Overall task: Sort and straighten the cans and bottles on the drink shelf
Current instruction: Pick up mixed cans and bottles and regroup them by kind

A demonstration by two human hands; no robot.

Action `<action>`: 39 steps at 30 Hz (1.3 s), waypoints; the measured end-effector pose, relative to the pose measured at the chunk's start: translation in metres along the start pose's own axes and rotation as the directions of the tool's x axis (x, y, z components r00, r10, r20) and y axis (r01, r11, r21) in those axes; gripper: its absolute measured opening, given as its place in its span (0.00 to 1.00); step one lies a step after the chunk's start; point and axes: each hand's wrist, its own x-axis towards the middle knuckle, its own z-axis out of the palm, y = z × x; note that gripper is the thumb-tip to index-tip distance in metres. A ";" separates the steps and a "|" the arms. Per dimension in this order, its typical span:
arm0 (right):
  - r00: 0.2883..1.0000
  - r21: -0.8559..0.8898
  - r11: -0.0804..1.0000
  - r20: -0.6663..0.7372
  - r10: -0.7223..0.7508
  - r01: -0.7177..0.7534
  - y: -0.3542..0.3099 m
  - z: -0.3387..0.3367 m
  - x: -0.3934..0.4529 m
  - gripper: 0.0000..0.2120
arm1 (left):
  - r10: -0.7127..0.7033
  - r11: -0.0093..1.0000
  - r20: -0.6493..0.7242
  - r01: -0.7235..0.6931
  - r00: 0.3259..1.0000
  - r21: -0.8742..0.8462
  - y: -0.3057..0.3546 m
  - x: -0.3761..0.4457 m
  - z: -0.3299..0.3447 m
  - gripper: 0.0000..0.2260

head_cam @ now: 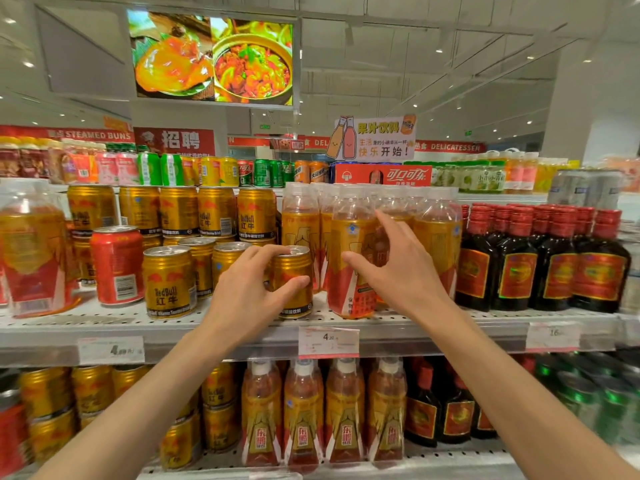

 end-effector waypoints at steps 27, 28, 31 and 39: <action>0.967 0.199 0.961 0.129 -0.220 0.192 -0.037 0.027 -0.021 0.05 | -0.066 0.991 -0.058 0.059 0.996 -0.117 -0.025 -0.041 -0.077 0.21; 0.954 0.205 0.958 0.184 -0.238 0.200 -0.046 0.033 -0.021 0.05 | -0.055 0.992 -0.057 0.048 0.997 -0.116 -0.031 -0.044 -0.086 0.21; 0.930 0.182 0.953 0.239 -0.280 0.241 -0.074 0.056 -0.017 0.06 | -0.032 0.992 -0.053 0.025 0.998 -0.124 -0.054 -0.050 -0.116 0.20; 0.875 -0.014 0.888 0.177 -0.450 0.460 -0.149 0.139 -0.001 0.16 | -0.034 0.995 -0.061 0.028 0.998 -0.100 -0.126 -0.064 -0.180 0.20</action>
